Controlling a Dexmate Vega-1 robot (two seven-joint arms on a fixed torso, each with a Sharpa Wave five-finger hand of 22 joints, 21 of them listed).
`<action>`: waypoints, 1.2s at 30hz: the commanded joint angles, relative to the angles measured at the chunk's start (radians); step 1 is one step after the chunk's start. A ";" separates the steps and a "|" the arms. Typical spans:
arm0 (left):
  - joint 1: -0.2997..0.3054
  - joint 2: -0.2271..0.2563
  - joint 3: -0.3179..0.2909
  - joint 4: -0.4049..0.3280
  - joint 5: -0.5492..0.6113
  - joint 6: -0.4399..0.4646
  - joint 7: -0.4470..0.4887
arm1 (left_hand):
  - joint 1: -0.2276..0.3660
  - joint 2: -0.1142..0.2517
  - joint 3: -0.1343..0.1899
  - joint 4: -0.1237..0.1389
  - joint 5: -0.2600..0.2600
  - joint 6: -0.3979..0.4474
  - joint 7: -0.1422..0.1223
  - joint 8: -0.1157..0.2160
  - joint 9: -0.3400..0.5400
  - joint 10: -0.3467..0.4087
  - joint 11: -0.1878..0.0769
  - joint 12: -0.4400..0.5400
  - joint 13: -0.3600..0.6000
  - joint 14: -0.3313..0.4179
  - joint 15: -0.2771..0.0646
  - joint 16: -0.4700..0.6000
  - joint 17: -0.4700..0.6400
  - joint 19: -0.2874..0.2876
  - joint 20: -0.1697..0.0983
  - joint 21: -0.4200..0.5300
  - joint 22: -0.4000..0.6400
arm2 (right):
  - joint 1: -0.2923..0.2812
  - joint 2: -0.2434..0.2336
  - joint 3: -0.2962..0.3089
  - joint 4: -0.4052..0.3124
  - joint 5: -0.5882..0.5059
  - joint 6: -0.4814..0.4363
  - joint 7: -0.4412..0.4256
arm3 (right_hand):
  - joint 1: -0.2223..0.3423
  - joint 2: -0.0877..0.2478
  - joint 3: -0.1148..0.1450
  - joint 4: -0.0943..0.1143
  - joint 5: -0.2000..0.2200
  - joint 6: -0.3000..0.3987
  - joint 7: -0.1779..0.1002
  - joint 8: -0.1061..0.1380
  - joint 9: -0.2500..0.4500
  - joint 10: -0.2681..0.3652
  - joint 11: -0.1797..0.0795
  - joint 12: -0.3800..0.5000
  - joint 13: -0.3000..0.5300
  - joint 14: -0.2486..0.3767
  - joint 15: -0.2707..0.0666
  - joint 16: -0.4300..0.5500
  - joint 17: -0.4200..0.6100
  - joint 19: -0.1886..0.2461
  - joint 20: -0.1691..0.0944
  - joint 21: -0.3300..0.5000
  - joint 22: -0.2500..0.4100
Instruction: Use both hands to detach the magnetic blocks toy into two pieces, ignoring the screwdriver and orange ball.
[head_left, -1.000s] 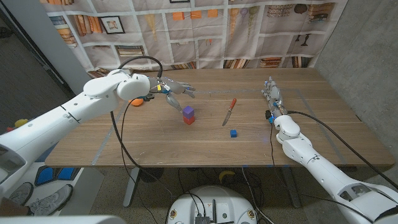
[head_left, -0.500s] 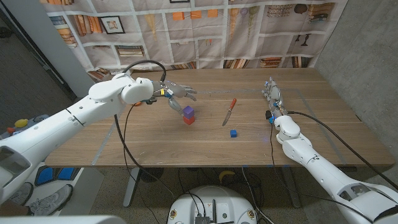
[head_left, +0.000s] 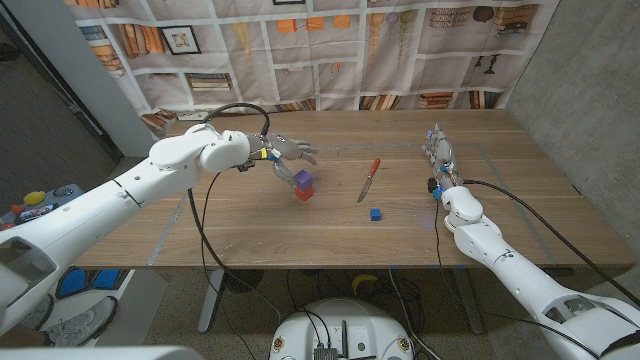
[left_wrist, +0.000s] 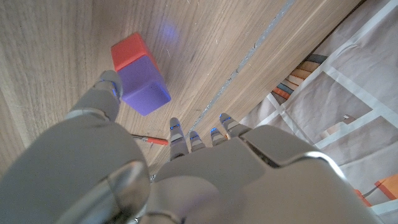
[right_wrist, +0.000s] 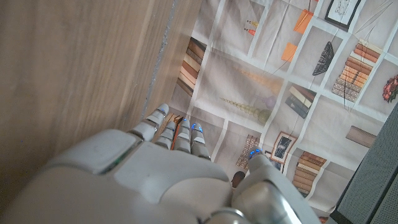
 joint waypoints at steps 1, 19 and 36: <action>0.000 -0.018 0.016 0.032 0.019 -0.012 0.039 | 0.022 0.000 0.006 -0.002 0.002 0.028 0.001 0.014 0.002 0.015 -0.001 0.006 0.002 -0.030 0.004 0.007 0.003 0.009 -0.001 0.006 0.002 | 0.000 0.003 0.002 0.003 0.001 0.004 -0.002 | -0.005 0.022 0.006 -0.002 -0.003 -0.003 -0.004 0.005 0.004 -0.007 0.000 0.004 0.002 -0.007 0.003 0.007 0.001 -0.006 -0.001 0.004 0.002; 0.003 -0.024 0.022 0.046 0.023 -0.011 0.072 | 0.097 0.007 0.012 -0.002 0.002 0.210 0.029 0.079 0.003 0.064 0.019 0.009 0.002 0.031 -0.012 0.010 0.004 0.035 0.010 0.008 0.003 | 0.000 0.007 0.000 0.000 -0.003 0.000 -0.013 | -0.006 0.024 0.008 -0.002 -0.004 -0.002 -0.007 0.006 0.004 -0.007 -0.001 0.005 0.002 -0.008 0.004 0.009 -0.001 -0.005 0.001 0.005 0.002; -0.004 -0.029 0.030 0.057 0.017 -0.025 0.078 | 0.124 0.012 -0.002 0.004 0.002 0.333 0.041 0.111 0.003 0.123 0.001 0.018 0.001 0.070 -0.026 0.010 0.003 0.073 0.004 0.014 0.003 | -0.001 0.007 -0.001 -0.001 -0.004 0.000 -0.013 | -0.008 0.025 0.009 0.000 -0.004 -0.001 -0.009 0.007 0.004 -0.007 0.000 0.005 0.002 -0.009 0.003 0.010 -0.002 -0.005 0.001 0.005 0.002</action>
